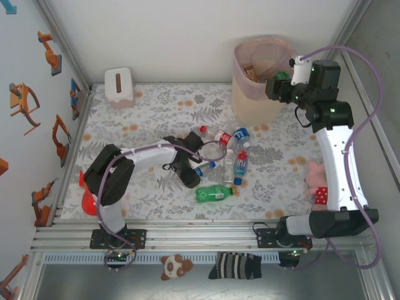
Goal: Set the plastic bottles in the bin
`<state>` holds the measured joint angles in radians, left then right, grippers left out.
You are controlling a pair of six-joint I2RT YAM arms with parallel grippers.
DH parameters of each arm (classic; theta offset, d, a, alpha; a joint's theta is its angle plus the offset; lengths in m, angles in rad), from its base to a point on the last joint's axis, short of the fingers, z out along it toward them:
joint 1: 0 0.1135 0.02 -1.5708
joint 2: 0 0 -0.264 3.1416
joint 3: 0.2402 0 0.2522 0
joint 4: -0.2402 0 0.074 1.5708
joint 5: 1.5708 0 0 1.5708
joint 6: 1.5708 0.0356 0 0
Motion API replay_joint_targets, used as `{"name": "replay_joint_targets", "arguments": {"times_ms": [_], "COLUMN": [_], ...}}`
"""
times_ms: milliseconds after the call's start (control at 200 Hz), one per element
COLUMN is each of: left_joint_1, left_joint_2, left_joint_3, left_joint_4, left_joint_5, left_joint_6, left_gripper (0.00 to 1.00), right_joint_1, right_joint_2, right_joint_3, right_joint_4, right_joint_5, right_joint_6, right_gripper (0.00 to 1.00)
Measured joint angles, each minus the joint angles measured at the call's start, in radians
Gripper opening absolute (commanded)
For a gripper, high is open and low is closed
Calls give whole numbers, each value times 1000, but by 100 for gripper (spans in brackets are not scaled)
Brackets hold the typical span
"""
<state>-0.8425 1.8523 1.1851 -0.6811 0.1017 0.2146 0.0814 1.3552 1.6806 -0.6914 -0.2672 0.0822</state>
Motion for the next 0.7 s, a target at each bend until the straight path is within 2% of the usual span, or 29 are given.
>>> {"name": "replay_joint_targets", "arguments": {"times_ms": [275,516,701], "left_joint_1": [5,5,7], "left_joint_2": [8,-24,-160], "left_joint_3": [0,-5,-6], "left_joint_4": [1,-1,10], "left_joint_5": [5,10,43], "left_joint_6": [0,0,-2], "left_gripper": [55,54,53], "right_joint_1": [0,0,0], "right_joint_2": [-2,-29,-85], "right_joint_3": [-6,-7,-32], "right_joint_4": [-1,0,2], "right_joint_5": [0,-1,-24], "right_joint_6": [0,15,40], "right_gripper": [70,69,69]}}
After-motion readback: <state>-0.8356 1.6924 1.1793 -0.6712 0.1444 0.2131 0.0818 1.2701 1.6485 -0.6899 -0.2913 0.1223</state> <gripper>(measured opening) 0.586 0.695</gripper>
